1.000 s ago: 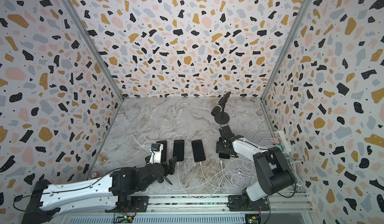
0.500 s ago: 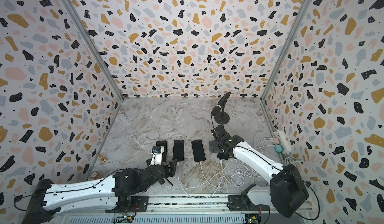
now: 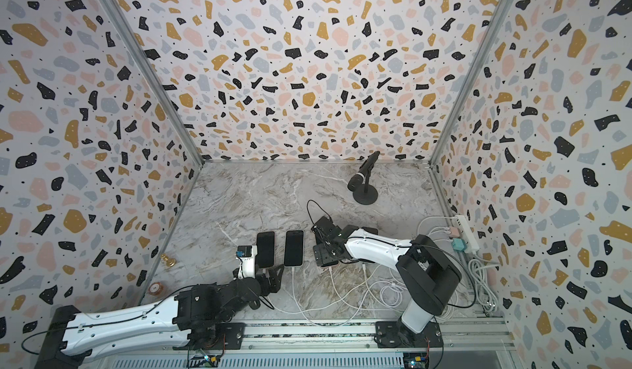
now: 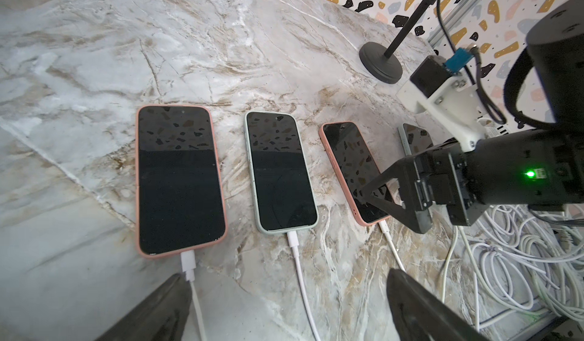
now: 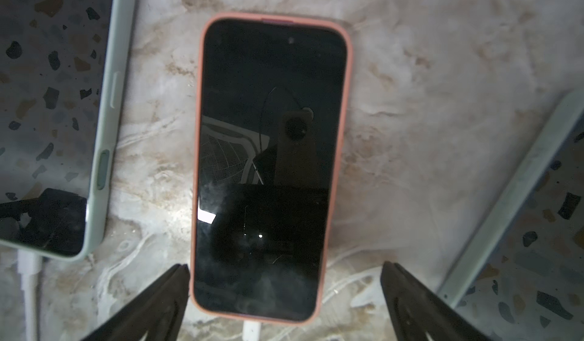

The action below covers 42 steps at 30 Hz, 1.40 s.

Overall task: Unplug the charging cable from the phone
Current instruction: Pick up the phone at the center of the board.

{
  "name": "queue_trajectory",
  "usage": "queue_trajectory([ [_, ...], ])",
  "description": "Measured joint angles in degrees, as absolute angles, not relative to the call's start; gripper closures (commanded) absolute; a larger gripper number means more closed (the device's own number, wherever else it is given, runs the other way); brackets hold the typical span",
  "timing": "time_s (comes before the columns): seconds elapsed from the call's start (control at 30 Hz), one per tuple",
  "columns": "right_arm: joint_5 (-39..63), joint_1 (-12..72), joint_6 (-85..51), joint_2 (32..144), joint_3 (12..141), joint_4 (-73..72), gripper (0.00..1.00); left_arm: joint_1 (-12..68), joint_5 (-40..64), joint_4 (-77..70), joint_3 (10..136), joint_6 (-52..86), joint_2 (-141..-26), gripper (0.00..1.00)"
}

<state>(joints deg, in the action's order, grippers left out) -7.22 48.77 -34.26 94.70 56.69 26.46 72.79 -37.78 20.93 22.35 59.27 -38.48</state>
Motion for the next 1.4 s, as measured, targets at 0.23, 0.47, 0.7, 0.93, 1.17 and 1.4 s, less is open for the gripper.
queue_trajectory([
  [0.23,-6.68,49.41,-35.2,99.5,60.2,25.89,0.0,72.75,-36.49,19.73,20.93,59.37,-38.52,0.0],
  [0.47,-7.79,49.63,-36.21,101.84,62.22,26.81,0.0,72.75,-34.3,16.27,20.14,59.33,-39.72,0.0],
  [0.7,-8.84,49.63,-37.32,103.81,63.42,27.75,0.02,72.75,-32.36,14.13,18.7,59.35,-40.69,0.0],
  [0.93,-9.23,49.63,-38.65,103.81,63.46,28.05,0.14,72.75,-31.38,12.08,18.15,59.22,-41.5,0.0],
  [1.17,-10.09,49.63,-39.92,103.7,63.37,27.99,0.4,72.73,-30.28,9.43,17.96,59.16,-43.07,0.0],
  [1.4,-10.35,49.63,-39.97,103.22,62.65,27.2,0.61,72.73,-29.45,7.14,17.17,58.94,-44.1,0.0],
])
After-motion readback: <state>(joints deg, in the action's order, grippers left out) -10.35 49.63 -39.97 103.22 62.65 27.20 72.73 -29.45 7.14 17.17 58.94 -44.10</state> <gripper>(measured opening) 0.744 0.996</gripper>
